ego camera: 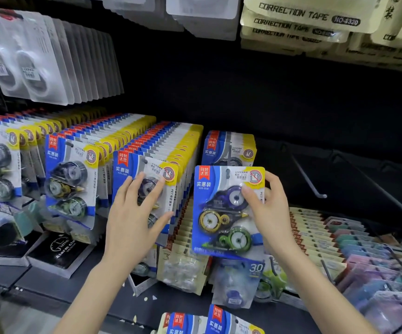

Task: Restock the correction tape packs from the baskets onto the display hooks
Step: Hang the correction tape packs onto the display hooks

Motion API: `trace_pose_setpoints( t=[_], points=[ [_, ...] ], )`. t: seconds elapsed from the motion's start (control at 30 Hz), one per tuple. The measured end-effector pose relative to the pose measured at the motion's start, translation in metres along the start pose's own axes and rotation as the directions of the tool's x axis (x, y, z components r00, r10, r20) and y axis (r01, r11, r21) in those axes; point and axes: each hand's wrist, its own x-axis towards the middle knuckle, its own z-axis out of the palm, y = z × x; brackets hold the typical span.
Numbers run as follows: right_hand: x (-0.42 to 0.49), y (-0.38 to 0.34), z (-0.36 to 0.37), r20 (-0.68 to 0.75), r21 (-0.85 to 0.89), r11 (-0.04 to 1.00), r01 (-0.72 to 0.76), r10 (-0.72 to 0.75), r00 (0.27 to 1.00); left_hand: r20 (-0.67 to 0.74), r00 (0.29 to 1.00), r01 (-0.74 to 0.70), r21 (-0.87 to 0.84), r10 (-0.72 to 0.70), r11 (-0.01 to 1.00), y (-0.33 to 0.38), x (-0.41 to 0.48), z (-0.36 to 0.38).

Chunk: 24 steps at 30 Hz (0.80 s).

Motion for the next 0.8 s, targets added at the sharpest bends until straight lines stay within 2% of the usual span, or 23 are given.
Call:
trace_pose_setpoints(
  t=[0.13, 0.27, 0.57, 0.67, 0.8],
  points=[
    [0.033, 0.020, 0.015, -0.092, -0.008, 1.000, -0.017, 0.016, 0.996, -0.068, 0.998, -0.013, 0.032, 0.015, 0.999, 0.000, 0.003, 0.003],
    [0.072, 0.040, 0.030, -0.158, 0.010, 0.993, -0.116, 0.116, 0.981, -0.093, 0.995, -0.019, 0.068, 0.026, 0.997, -0.002, 0.006, 0.006],
    [0.104, 0.059, 0.043, -0.233, -0.151, 0.977, -0.150, 0.112, 0.966, -0.129, 0.992, 0.001, 0.067, 0.008, 0.998, -0.002, 0.011, 0.011],
    [0.104, 0.058, 0.039, -0.221, -0.248, 0.955, -0.161, 0.106, 0.969, -0.118, 0.993, -0.003, 0.082, 0.012, 0.997, -0.002, 0.011, 0.010],
    [0.095, 0.055, 0.025, -0.226, -0.456, 0.863, -0.217, 0.123, 0.966, -0.093, 0.996, -0.001, 0.087, 0.009, 0.996, -0.003, 0.012, 0.008]
  ],
)
